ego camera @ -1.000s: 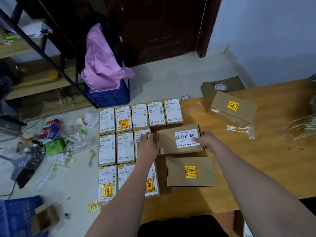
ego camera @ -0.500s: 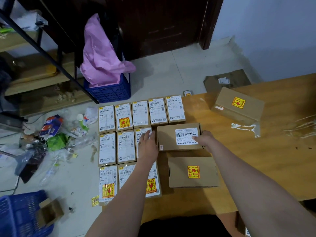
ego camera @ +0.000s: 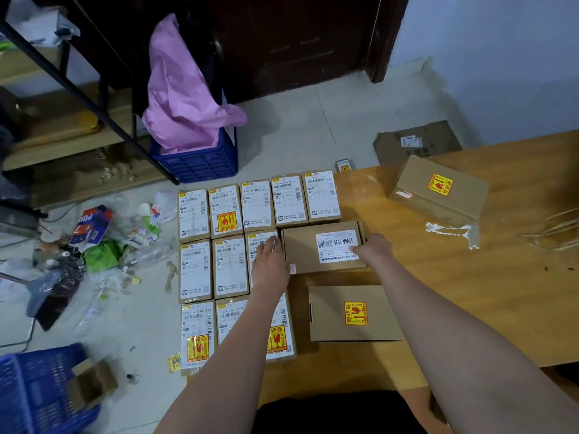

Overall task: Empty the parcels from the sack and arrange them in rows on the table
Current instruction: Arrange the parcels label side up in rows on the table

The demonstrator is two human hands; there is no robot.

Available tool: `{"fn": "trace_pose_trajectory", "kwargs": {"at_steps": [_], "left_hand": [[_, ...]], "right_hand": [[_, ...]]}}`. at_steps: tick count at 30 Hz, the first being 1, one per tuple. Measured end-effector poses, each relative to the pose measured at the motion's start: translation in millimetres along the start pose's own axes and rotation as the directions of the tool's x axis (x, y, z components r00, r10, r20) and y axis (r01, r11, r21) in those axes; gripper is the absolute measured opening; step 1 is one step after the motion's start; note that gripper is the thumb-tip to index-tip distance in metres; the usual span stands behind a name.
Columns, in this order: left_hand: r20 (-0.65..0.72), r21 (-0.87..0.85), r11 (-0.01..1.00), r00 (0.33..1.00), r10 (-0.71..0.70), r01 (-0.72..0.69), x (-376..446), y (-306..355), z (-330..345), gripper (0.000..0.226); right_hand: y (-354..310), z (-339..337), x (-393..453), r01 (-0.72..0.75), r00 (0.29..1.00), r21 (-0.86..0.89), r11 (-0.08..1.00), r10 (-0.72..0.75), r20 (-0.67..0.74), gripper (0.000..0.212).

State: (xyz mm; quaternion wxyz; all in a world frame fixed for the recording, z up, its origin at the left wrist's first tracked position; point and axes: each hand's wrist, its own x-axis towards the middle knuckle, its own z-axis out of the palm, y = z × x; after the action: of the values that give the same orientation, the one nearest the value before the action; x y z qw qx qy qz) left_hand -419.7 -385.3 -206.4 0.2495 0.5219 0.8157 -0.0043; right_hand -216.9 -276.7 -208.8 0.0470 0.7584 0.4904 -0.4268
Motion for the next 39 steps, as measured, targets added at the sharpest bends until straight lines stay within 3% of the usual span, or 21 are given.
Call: {"fn": "trace_pose_trajectory", "kwargs": {"at_steps": [20, 28, 35, 39], "left_hand": [[-0.013, -0.037, 0.999, 0.999, -0.039, 0.038, 3.0, 4.4, -10.5, 0.053], [-0.008, -0.06, 0.998, 0.999, -0.035, 0.035, 0.1, 6.0, -13.2, 0.054], [0.056, -0.137, 0.991, 0.998, -0.001, 0.008, -0.2, 4.0, -19.9, 0.054], [0.039, -0.155, 0.988, 0.999, -0.009, 0.015, -7.3, 5.5, -16.4, 0.052]], "right_hand": [[-7.6, 10.5, 4.9, 0.03, 0.998, -0.072, 0.997, -0.034, -0.054, 0.034], [-10.0, 8.2, 2.9, 0.024, 0.999, -0.1, 0.995, -0.026, -0.019, 0.033], [-9.3, -1.8, -7.6, 0.067, 0.994, -0.112, 0.991, -0.056, 0.099, 0.036], [-3.9, -10.3, -17.4, 0.046, 0.997, -0.125, 0.991, -0.037, 0.074, 0.043]]}}
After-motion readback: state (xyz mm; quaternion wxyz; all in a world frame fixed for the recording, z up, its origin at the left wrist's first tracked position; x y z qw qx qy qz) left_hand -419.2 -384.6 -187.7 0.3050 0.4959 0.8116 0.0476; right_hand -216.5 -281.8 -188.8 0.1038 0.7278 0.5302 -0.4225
